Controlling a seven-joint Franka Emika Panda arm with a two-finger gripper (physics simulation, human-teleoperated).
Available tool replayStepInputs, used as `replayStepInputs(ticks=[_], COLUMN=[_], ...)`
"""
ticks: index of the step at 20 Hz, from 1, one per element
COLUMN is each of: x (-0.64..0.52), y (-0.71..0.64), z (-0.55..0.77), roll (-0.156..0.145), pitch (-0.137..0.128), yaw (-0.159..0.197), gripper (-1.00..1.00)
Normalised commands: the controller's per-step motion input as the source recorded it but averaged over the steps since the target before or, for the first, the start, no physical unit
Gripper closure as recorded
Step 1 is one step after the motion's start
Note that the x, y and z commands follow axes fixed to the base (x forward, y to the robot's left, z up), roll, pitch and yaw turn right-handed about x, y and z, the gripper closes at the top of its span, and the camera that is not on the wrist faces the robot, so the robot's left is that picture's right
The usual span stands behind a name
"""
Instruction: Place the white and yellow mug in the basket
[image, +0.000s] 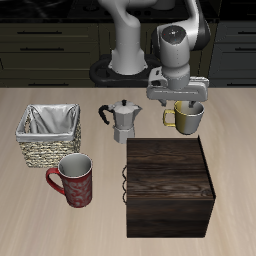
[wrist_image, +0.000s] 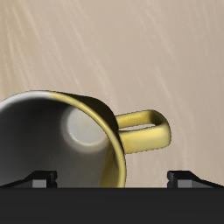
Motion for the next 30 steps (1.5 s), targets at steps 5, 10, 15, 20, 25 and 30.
replayStepInputs(ticks=[5,10,15,20,25,30], x=[-0.04,0.16,0.06,0.05,0.08,0.11], y=[0.06,0.03,0.12,-0.01,0.0,0.02], z=[-0.29,-0.16,-0.17,0.05,0.15,0.44], roll=[0.024,0.046,0.064,0.026,0.01,0.003], pitch=[0.063,0.037,0.025,0.003,-0.036,-0.062], yaw=[-0.016,-0.025,-0.017,-0.022,0.01,0.024], gripper=[-1.0,1.0,1.0,1.0,1.0,1.0])
